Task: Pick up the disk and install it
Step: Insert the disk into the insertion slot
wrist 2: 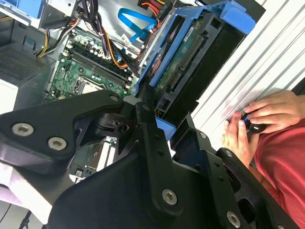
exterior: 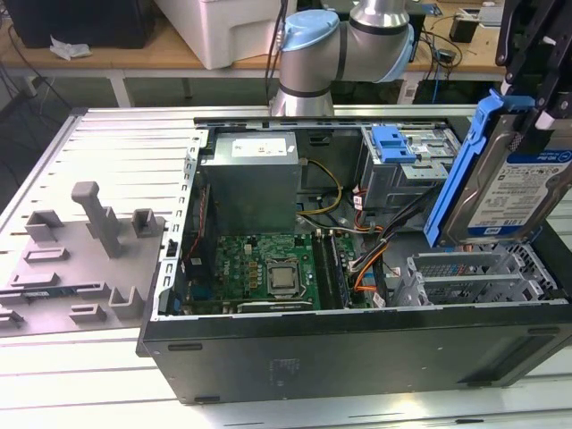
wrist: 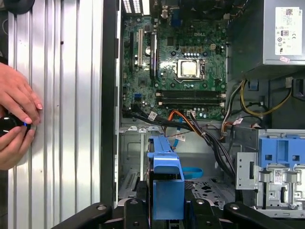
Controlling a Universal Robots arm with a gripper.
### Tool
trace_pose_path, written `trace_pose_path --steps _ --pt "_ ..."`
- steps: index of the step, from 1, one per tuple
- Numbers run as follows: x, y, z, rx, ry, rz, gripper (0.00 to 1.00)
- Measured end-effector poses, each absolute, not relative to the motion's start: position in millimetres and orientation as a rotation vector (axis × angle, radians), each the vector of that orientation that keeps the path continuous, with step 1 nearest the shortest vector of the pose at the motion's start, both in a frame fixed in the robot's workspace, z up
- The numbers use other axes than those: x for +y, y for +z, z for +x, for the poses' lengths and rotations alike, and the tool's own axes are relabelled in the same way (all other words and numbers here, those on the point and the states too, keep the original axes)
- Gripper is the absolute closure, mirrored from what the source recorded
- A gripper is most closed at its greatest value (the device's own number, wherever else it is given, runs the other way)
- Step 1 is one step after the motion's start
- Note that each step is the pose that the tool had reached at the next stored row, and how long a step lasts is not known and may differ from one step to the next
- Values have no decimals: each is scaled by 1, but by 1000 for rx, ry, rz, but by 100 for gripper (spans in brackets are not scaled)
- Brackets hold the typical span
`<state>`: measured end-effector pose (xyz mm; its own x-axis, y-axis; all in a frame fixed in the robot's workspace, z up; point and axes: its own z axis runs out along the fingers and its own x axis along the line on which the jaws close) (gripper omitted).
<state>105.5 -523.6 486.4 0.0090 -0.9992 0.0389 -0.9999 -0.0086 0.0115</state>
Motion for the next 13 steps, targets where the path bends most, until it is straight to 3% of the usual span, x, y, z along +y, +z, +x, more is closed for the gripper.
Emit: trace_pose_path --steps 13 --pt "-524 477 104 -2189 35 2208 64"
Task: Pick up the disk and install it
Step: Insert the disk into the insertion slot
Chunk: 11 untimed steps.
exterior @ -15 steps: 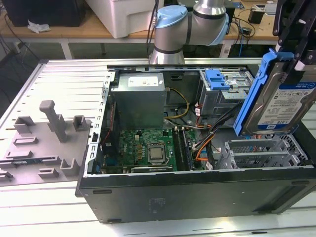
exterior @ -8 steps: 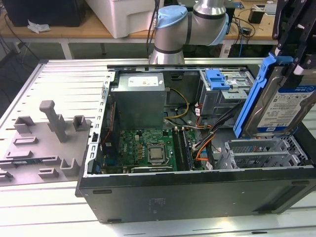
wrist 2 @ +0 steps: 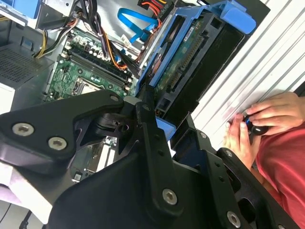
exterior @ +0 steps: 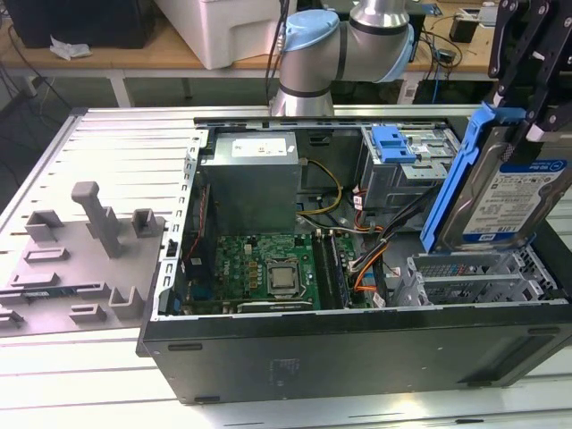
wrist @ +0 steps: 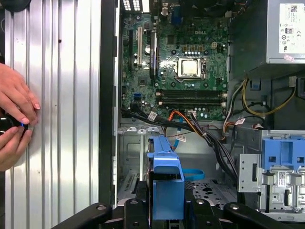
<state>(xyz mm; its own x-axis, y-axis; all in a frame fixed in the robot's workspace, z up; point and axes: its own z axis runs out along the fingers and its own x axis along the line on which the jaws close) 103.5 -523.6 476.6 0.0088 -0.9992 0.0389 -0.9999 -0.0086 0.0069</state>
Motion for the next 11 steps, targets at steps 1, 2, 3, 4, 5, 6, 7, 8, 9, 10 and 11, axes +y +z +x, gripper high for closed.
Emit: trace_pose_path --steps 1,2,3,4,5,6,7,8,9,10,11 --pt "-524 476 104 -2189 36 2208 64" --pt "-524 476 104 -2189 36 2208 64" --pt "-524 475 104 -2189 36 2208 64" --pt "-524 475 104 -2189 36 2208 64" --pt "-524 475 103 -2189 36 2208 64" --pt "-524 474 104 -2189 36 2208 64" --pt "-524 474 104 -2190 36 2208 64" --pt "-524 473 104 -2190 36 2208 64" --pt "-524 473 104 -2190 36 2208 64" --pt "-524 472 104 -2190 36 2208 64" --pt "-524 472 104 -2190 37 2208 64"
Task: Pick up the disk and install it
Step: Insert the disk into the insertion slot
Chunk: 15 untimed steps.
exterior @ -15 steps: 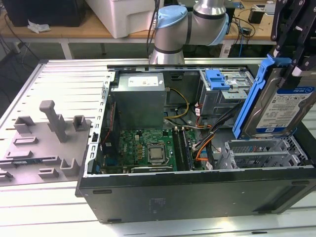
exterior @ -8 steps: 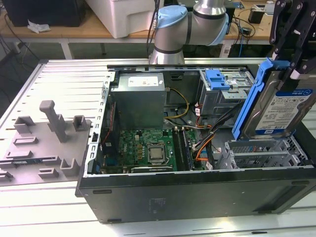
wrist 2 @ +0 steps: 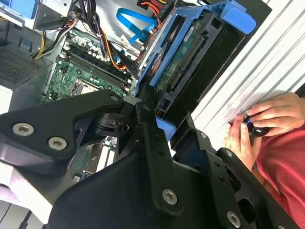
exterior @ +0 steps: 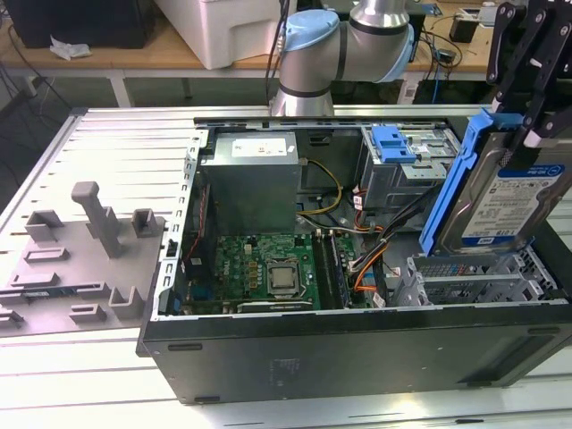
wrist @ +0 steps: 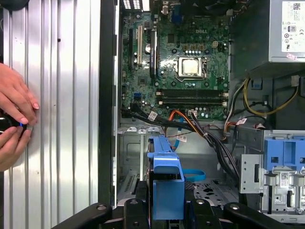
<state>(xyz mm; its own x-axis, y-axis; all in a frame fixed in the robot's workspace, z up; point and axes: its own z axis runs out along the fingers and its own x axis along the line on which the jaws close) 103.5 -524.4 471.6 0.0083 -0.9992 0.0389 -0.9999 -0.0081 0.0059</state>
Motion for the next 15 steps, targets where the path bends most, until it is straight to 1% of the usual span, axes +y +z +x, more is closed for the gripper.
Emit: trace_pose_path --steps 15 --pt "-526 463 103 -2191 39 2209 64"
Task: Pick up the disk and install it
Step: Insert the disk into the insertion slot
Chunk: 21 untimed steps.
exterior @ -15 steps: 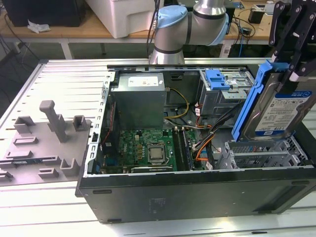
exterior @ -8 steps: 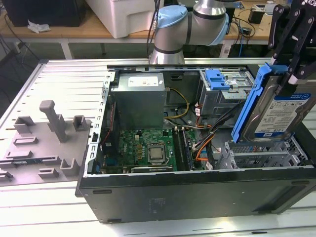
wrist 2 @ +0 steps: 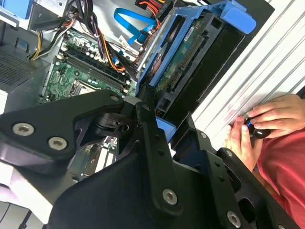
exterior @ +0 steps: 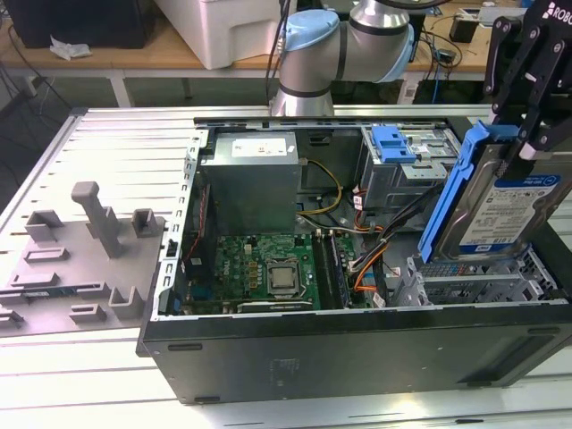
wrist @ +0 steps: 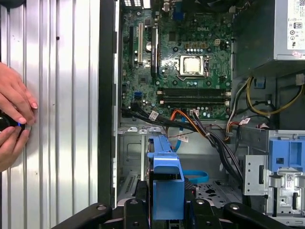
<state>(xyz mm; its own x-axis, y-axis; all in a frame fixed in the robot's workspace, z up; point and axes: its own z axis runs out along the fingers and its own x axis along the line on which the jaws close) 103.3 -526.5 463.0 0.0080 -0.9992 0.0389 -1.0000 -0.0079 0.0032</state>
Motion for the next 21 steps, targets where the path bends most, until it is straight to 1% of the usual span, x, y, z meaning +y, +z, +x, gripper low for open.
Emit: trace_pose_path --steps 21 --pt "-527 455 102 -2192 41 2209 64"
